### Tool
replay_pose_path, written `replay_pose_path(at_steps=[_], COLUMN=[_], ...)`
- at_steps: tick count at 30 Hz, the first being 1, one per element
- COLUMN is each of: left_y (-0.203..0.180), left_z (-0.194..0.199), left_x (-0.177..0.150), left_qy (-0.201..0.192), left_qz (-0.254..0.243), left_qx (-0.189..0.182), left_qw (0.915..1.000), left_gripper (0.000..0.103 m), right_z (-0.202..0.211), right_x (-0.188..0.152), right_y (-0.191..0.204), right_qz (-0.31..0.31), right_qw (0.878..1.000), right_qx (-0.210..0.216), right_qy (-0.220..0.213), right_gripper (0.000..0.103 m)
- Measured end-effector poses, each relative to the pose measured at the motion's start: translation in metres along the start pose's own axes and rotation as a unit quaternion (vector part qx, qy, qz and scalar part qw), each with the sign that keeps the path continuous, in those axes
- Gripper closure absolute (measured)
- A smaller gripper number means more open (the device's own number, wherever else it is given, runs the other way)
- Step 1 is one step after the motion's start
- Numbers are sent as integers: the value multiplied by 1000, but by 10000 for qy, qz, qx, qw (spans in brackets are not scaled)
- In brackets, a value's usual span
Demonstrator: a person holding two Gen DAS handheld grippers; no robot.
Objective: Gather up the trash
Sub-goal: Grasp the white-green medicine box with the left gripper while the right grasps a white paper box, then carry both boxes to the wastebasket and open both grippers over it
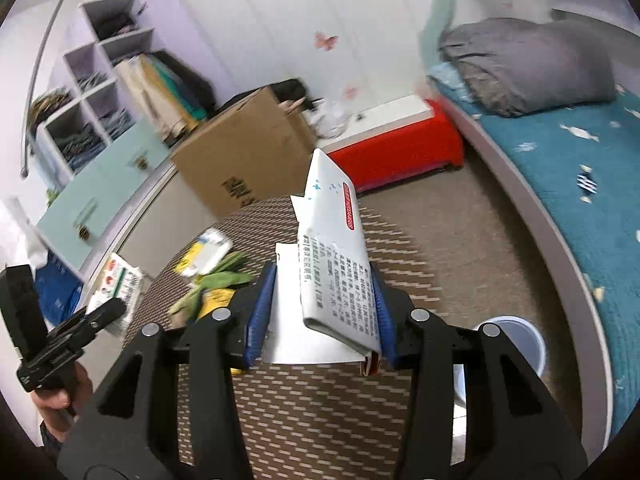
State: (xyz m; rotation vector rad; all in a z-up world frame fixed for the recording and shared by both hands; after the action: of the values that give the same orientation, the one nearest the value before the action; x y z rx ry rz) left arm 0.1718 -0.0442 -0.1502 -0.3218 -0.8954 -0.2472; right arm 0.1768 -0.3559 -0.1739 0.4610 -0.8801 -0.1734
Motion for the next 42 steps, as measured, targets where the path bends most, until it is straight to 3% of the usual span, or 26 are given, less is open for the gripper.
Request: replay_pose_path(at_steps=[6, 14, 17, 19, 20, 23, 25, 34, 40, 42], left_y=[-60, -127, -145, -153, -157, -175, -187, -256, -286, -291], left_z=[-25, -71, -87, -97, -102, -125, -140, -221, -277, -290], left_x=[7, 3, 3, 3, 3, 2, 2, -10, -28, -31], left_qy=[75, 427, 552, 625, 674, 865, 984, 1856, 2585, 2785], left_qz=[-206, -641, -819, -905, -934, -1018, -1096, -1365, -1400, -1361], left_qx=[-365, -718, -782, -819, -837, -922, -1000, -1331, -1364, -1445], left_qw=[9991, 9944, 9920, 9906, 9898, 9867, 9840, 9639, 9460, 9397], left_gripper=[57, 57, 57, 57, 57, 57, 57, 57, 56, 48], right_z=[-3, -70, -94, -109, -114, -110, -95, 2, 27, 29], right_x=[-18, -68, -85, -95, -98, -114, -118, -106, -90, -92], right_y=[-101, -215, -248, -265, -271, -289, -290, -276, -271, -270], right_qz=[-752, -1734, -2103, -2286, -2378, -2837, -3019, -2960, -2850, -2902], right_qw=[9954, 9736, 9636, 9582, 9551, 9412, 9390, 9455, 9475, 9459], right_qx=[-565, -1094, -1165, -1149, -1213, -1389, -1331, -1353, -1419, -1428], right_qy=[178, 1007, 1167, 1279, 1289, 1199, 973, 46, -293, -266], right_gripper=[59, 57, 45, 20, 17, 16, 13, 9, 8, 8])
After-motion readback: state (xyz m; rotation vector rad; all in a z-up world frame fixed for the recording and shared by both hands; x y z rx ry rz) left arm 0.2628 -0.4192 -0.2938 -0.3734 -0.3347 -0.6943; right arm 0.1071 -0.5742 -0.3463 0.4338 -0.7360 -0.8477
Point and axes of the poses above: each gripper's, at about its wrist camera, not at the fingertips, and z roughly against the way its jaws point, y to its left, x to its top, the point moved 1 cm from there along -z, roughly the way its jaws point, and after that the axes turned 1 degree about -y, right-handed, at the moved point
